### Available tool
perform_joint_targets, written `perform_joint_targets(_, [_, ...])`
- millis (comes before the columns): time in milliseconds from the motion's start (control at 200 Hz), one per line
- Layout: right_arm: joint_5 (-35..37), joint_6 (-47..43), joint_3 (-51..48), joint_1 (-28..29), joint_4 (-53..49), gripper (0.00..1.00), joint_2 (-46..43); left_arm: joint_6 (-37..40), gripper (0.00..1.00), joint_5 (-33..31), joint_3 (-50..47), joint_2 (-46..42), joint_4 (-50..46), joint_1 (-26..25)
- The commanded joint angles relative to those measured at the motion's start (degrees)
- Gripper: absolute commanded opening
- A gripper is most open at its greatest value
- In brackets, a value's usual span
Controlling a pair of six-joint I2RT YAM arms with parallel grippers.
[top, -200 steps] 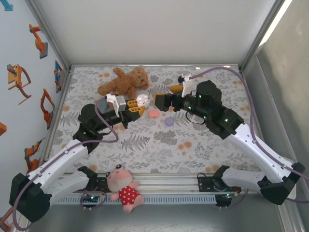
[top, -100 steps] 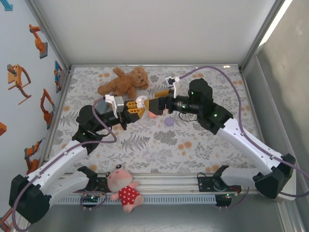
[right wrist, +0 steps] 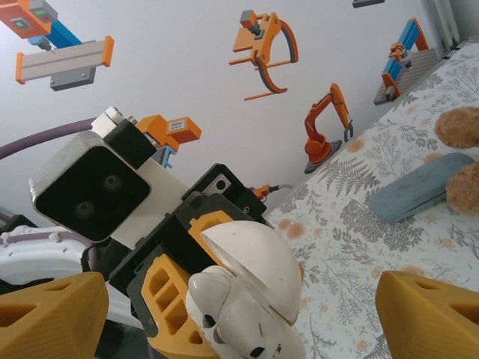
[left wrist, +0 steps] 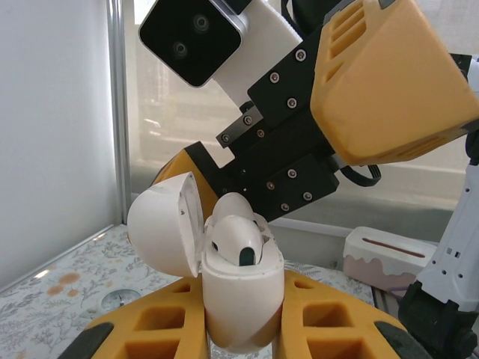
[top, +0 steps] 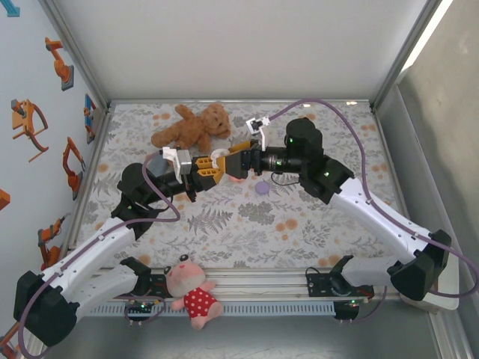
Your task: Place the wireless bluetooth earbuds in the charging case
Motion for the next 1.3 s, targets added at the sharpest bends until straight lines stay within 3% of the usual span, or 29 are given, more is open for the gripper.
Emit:
perform_joint_targets(0, [-2.12,0.11,2.30,0.41,1.95,0.88,0.63,-0.59,0.00,1.29,-0.36,-1.14,1.09,-0.35])
perform_joint_targets(701, [-3.24,-0.48,4.33,0.81,0.91,0.77,0.74,0.63,0.00,0.93,-0.17,-0.86,-0.99,-0.37])
perform_joint_targets(1297, [-1.97,-2.02,4.96,0.99,-1.83,0.75,-0.88,1.25,0.00,0.55,-0.25,-0.89,-2.28,-0.36])
